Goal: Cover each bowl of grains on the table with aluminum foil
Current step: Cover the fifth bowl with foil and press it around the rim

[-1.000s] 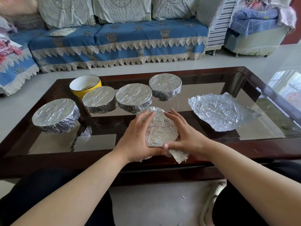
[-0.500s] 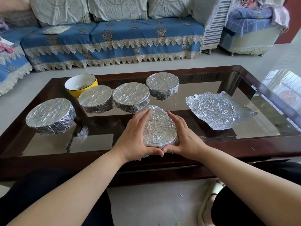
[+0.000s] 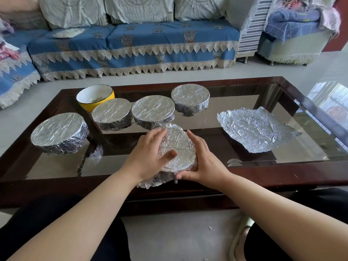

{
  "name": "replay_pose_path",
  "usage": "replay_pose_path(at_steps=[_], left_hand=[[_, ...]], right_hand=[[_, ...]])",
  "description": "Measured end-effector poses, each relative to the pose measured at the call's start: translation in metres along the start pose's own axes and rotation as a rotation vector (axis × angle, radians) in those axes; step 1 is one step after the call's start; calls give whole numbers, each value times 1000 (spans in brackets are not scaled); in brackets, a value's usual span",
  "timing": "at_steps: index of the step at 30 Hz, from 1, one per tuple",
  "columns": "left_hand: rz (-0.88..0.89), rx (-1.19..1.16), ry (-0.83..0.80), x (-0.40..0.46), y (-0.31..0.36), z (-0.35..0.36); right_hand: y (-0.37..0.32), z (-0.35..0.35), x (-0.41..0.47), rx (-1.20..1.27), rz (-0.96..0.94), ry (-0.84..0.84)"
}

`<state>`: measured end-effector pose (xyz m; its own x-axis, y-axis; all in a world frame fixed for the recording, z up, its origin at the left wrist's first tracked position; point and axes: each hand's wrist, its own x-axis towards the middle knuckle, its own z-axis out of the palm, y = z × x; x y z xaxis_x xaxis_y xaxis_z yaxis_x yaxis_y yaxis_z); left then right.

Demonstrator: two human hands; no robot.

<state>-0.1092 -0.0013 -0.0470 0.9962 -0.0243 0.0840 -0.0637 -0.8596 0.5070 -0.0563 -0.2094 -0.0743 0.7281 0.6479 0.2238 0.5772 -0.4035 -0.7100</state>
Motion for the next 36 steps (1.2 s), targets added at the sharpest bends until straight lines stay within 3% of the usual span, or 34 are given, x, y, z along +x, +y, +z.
replay_pose_path(at_steps=[16, 21, 27, 32, 36], left_hand=[[29, 498, -89, -1, 12, -8], [32, 339, -175, 0, 14, -5], [10, 374, -185, -2, 17, -1], [20, 415, -199, -5, 16, -1], [40, 432, -201, -4, 17, -1]], right_hand=[[-5, -5, 0, 62, 54, -93], [-1, -3, -1, 45, 60, -95], [3, -17, 4, 89, 28, -140], [4, -17, 15, 331, 243, 123], [0, -19, 29, 289, 332, 191]])
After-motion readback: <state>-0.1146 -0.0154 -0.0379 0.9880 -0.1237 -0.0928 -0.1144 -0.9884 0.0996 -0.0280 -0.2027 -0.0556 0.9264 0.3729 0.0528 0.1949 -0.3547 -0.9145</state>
